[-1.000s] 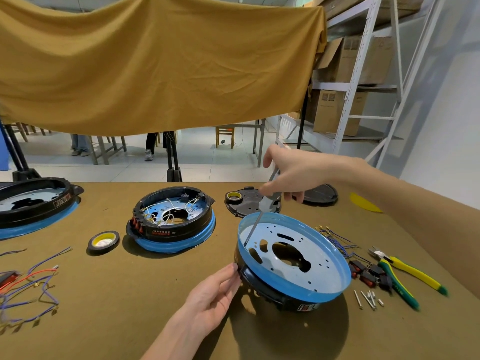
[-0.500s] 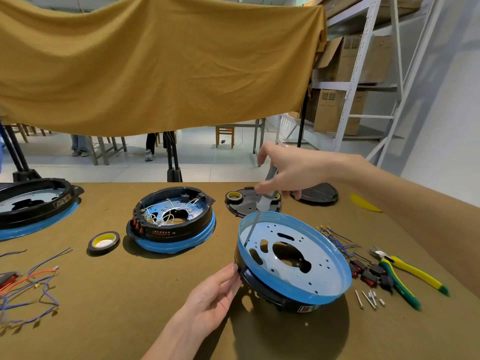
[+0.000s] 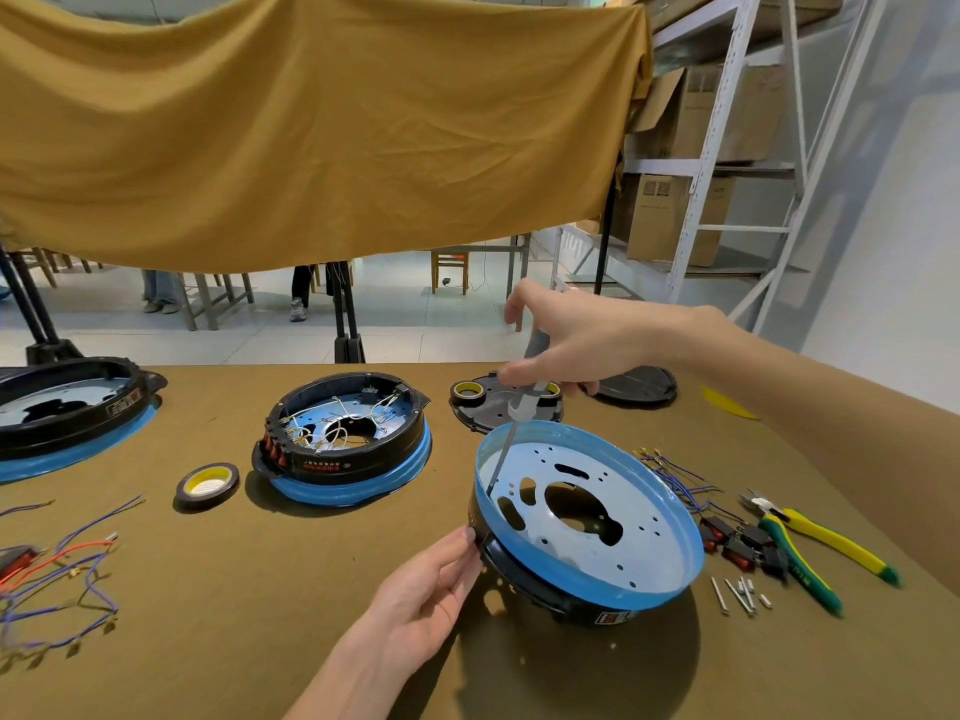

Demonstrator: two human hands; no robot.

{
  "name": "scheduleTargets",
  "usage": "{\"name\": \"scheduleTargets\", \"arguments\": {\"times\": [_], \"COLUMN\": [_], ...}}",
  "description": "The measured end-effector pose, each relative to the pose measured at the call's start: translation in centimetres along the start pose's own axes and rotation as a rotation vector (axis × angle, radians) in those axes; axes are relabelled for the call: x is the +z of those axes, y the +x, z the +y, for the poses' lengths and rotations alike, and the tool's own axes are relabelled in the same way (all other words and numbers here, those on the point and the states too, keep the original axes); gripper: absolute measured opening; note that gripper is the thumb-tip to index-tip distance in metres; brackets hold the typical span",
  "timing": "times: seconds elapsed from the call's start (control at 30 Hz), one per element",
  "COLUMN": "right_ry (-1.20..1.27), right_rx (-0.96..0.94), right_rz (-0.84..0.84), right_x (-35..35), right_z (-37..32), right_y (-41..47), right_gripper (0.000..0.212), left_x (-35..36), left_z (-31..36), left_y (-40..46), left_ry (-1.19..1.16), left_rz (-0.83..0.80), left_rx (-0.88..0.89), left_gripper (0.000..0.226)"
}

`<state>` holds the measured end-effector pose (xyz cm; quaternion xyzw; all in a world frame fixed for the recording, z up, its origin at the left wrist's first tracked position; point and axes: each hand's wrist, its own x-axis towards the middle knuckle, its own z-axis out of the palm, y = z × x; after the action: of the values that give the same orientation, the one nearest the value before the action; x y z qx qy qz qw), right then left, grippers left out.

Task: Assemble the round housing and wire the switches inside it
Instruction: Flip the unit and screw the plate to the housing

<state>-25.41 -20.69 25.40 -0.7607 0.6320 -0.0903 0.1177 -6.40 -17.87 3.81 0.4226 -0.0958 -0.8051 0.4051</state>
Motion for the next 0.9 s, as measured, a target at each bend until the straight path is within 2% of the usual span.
{"name": "scheduleTargets", "arguments": {"times": [0.07, 0.2, 0.3, 0.43, 0.57, 0.67, 0.73, 0.83, 0.9], "right_ry": [0.081, -0.047, 0.061, -0.066, 0.076, -0.010, -0.011, 0.114, 0.072], "right_rx": [-0.019, -0.001, -0.025, -0.019, -0.022, -0.013, -0.015, -0.021, -0.020], "right_rz": [-0.042, 0.030, -0.039, 0.030, -0.060, 0.007, 0.005, -0.070, -0.020], "right_x": [-0.28, 0.19, -0.21, 0.22, -0.27, 0.29, 0.57, -0.06, 0.11], "right_z": [0.04, -0.22, -0.19, -0.25, 0.19, 0.26, 0.31, 0.38, 0.31], "right_y": [-0.06, 0.04, -0.05, 0.13, 0.11, 0.15, 0.23, 0.21, 0.34], "right_gripper": [0.061, 0.046, 0.058, 0.045, 0.060, 0.048, 0.054, 0.066, 0.055], "left_x": [0.01, 0.06, 0.13, 0.07, 0.08, 0.01, -0.13, -0.14, -0.11], "left_z": [0.00, -0.03, -0.02, -0.04, -0.06, -0.11, -0.08, -0.06, -0.02], "left_y": [-0.03, -0.03, -0.12, -0.10, -0.06, -0.06, -0.03, -0.07, -0.06], "left_ry": [0.000, 0.005, -0.001, -0.008, -0.018, -0.017, -0.020, -0.030, -0.032], "left_rz": [0.003, 0.012, 0.009, 0.013, 0.014, 0.013, 0.004, -0.003, 0.003], "left_rx": [-0.005, 0.001, -0.002, -0.001, -0.006, -0.005, -0.008, -0.011, -0.013], "left_gripper": [0.046, 0.048, 0.048, 0.046, 0.047, 0.047, 0.046, 0.042, 0.042]}}
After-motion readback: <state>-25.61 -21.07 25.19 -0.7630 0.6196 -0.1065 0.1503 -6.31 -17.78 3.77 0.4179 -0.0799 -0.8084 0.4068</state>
